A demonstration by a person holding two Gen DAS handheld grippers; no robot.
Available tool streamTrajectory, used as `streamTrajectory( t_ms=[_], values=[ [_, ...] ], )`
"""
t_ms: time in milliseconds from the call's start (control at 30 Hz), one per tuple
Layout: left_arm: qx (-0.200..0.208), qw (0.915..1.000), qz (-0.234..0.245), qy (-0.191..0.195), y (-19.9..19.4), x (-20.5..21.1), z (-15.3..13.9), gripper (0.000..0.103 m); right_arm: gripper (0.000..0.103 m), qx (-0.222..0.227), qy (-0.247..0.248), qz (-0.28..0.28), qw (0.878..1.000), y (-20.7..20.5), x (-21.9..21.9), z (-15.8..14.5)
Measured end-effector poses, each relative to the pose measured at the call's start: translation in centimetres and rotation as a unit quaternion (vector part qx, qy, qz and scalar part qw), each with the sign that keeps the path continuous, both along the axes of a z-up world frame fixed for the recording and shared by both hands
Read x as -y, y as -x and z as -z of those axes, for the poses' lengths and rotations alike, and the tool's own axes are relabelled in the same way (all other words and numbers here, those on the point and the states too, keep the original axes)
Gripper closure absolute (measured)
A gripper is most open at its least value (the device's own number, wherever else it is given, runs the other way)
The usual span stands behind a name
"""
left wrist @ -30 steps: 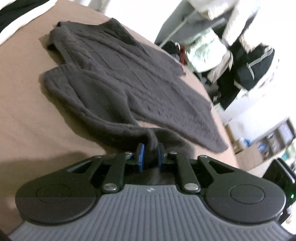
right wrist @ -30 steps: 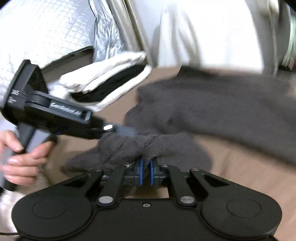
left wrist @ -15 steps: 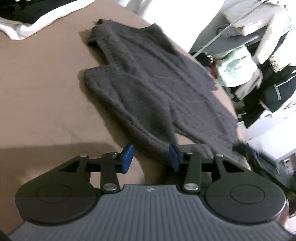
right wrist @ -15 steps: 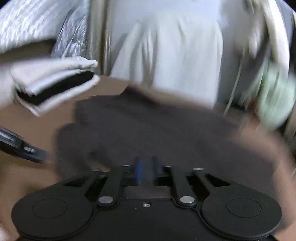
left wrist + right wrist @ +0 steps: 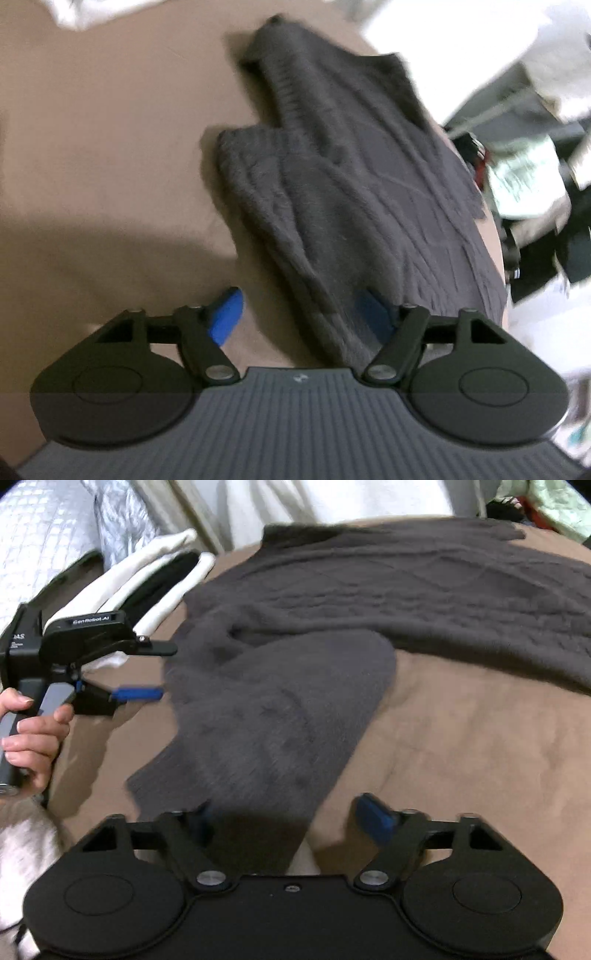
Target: Fold clothes
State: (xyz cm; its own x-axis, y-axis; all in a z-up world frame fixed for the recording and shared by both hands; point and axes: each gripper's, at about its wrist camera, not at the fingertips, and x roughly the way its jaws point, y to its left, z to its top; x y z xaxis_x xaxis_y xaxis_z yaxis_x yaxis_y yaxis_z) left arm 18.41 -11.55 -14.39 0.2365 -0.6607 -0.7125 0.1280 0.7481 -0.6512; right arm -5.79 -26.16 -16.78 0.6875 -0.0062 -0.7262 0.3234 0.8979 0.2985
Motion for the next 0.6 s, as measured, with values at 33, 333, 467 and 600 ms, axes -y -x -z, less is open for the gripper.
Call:
streamTrajectory(
  t_ms=[33, 333, 467, 600],
  values=[
    [-0.001, 1.0, 0.001, -0.001, -0.4, 0.4, 0.2, 0.036, 0.088, 0.006, 0.032, 0.001, 0.999, -0.2, 0.0, -0.2],
    [0.238, 0.9638, 0.017, -0.118, 4.3, 0.1, -8.4, 0.097, 0.095, 0.067, 0.427, -0.012, 0.902, 0.2, -3.3, -9.0],
    [0.247, 0.956, -0.035, -0.155, 7.7, -3.4, -9.8, 0.098, 0.095, 0.066, 0.475, -0.093, 0.873, 0.7, -7.0, -10.2],
    [0.121, 0.9691, -0.024, -0.213, 6.1, -4.3, -4.3, 0.098, 0.095, 0.006, 0.364, -0.173, 0.915, 0.8, -7.6, -6.0]
  ],
)
